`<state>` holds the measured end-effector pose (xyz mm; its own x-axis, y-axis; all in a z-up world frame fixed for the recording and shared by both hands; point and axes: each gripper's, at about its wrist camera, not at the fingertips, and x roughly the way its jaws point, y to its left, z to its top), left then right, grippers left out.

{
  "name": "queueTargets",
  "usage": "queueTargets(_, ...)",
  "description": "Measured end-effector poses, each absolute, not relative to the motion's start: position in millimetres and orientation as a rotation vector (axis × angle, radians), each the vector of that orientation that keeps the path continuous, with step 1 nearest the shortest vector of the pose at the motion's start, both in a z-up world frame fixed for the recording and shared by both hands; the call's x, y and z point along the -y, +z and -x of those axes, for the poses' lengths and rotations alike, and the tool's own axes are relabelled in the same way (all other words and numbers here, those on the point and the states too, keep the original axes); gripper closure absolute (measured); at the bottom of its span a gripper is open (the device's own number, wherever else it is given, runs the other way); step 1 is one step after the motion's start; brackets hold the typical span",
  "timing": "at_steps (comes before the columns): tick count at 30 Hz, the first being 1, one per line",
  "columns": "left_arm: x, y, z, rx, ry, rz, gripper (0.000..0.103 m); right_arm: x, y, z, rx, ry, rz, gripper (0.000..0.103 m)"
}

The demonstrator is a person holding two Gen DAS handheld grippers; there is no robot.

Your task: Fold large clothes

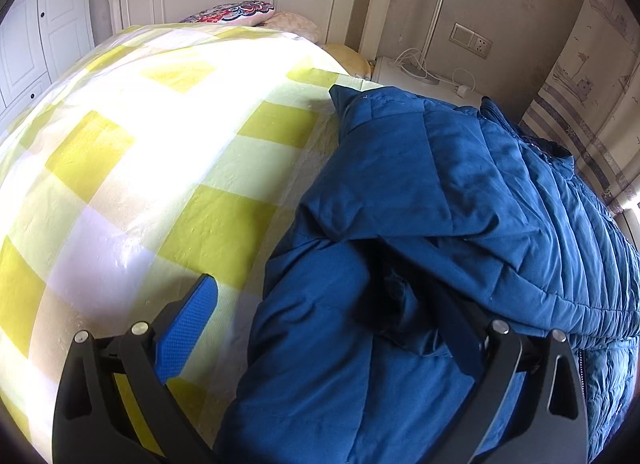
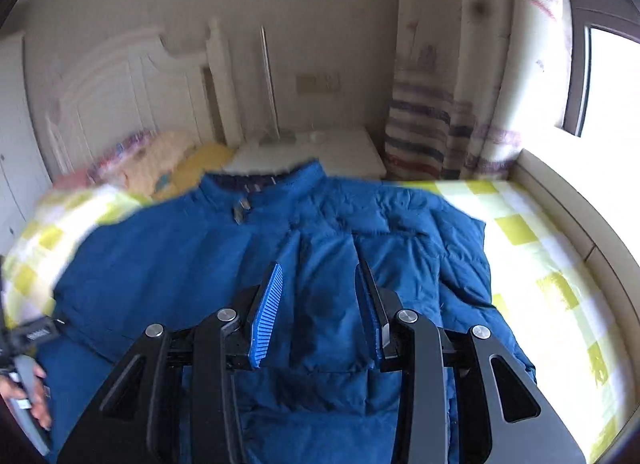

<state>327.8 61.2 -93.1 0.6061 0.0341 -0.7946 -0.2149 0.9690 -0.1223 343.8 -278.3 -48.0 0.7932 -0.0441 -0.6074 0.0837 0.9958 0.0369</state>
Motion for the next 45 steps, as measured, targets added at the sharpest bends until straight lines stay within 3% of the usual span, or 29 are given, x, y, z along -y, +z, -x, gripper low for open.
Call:
queueTargets(2, -61.3, -93.2, -327.9, -0.910, 0.145, 0.214, 0.002, 281.7, -78.6, -363.0, -0.773, -0.106, -0.029, 0.067)
queueTargets(10, -68.1, -81.9, -313.5, -0.897, 0.167, 0.209, 0.003, 283.7, -87.9, -359.1, -0.752, -0.098, -0.008, 0.066)
queueTargets(12, -80.1, -48.6, -286.0, -0.745, 0.311, 0.247, 0.013, 283.6, -88.4, -363.7, -0.754, -0.098, -0.008, 0.066)
queueTargets(15, -88.3, 20.0, -243.0, -0.415, 0.368, 0.363, 0.009, 283.1, -88.2, -366.2, -0.755, -0.101, -0.003, 0.066)
queueTargets(17, -70.6, 51.4, -246.0, -0.347, 0.288, 0.299, 0.002, 281.8, -88.1, -368.6, -0.755, -0.101, 0.003, 0.065)
queueTargets(19, -36.4, 70.1, -274.3, -0.386, 0.134, 0.181, 0.002, 280.5, -87.4, -368.9, -0.755, -0.098, 0.000, 0.064)
queueTargets(23, 23.2, 27.6, -355.2, -0.652, -0.016, 0.005, 0.002, 285.0, -87.9, -369.3, -0.752, -0.082, -0.025, 0.064)
queueTargets(27, 46.4, -65.6, -402.1, -0.890, 0.000, -0.079, 0.002, 286.7, -87.9, -369.3, -0.750, -0.073, -0.037, 0.064)
queueTargets(36, 51.9, -87.1, -400.1, -0.837, 0.013, -0.149, 0.002, 284.8, -85.9, -368.1, -0.746, -0.037, -0.047, 0.050)
queueTargets(39, 50.1, -85.9, -401.2, -0.840, 0.015, -0.145, 0.002, 279.0, -63.5, -360.9, -0.709, -0.074, -0.102, 0.041)
queueTargets(41, 49.4, -85.3, -400.6, -0.839, 0.019, -0.149, 0.002, 263.9, -36.3, -358.9, -0.613, -0.027, -0.086, 0.024)
queueTargets(45, 50.4, -85.9, -401.1, -0.839, 0.020, -0.148, 0.002, 224.2, -21.6, -393.0, -0.595, 0.005, 0.059, 0.021)
